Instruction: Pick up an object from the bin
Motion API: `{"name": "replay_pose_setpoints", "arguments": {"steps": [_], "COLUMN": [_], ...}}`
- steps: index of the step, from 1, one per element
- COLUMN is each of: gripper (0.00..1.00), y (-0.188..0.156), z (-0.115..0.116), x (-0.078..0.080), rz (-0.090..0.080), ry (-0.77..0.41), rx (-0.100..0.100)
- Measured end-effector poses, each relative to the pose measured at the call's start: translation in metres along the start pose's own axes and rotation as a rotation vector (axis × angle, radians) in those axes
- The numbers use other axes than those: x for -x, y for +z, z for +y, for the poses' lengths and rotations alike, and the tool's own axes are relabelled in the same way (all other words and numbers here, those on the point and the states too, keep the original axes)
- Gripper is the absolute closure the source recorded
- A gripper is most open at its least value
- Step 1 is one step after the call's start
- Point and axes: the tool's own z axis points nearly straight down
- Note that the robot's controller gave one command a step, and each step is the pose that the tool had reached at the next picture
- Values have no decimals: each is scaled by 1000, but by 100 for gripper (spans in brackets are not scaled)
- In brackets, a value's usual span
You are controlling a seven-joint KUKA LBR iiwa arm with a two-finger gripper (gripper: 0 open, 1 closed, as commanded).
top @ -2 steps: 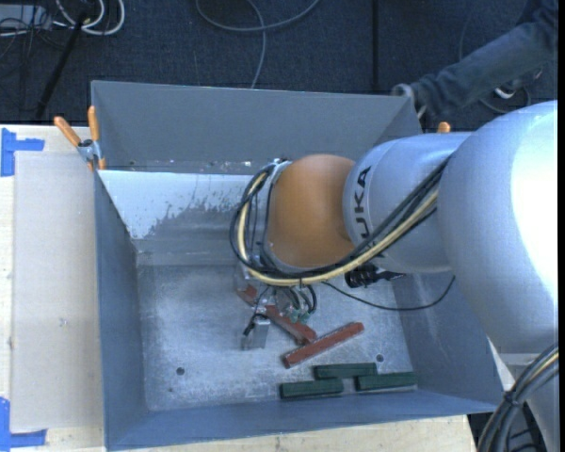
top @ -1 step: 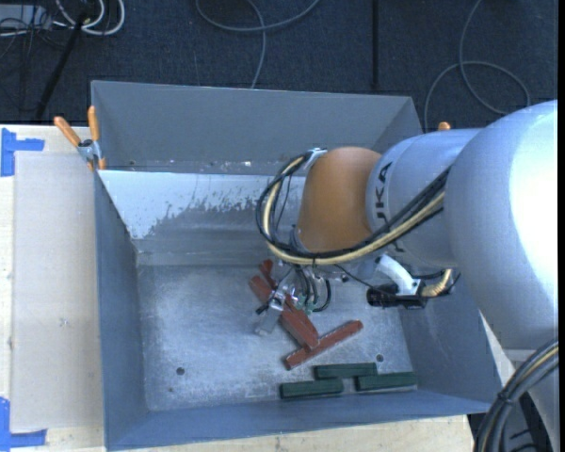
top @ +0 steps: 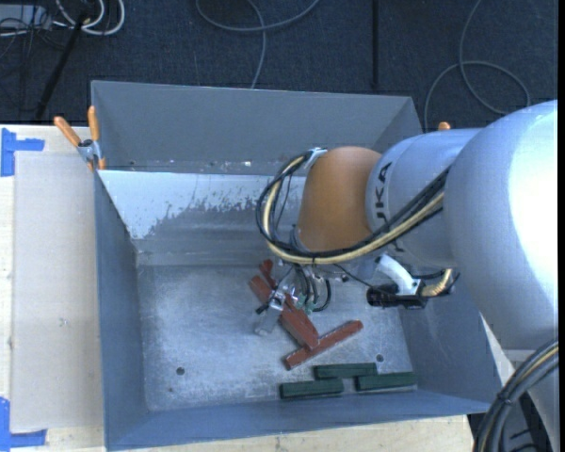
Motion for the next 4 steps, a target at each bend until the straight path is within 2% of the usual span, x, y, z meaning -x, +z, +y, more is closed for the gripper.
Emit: {"name": "replay_pose_setpoints", "arguments": {"steps": [2,3,4], "gripper": [0,100,100], "y": [0,-2,-38], "z": [0,0,0], "x": [1,3,4], "rz": [0,-8,-1], "ry": [10,12,15], "rx": [0,3,0]}}
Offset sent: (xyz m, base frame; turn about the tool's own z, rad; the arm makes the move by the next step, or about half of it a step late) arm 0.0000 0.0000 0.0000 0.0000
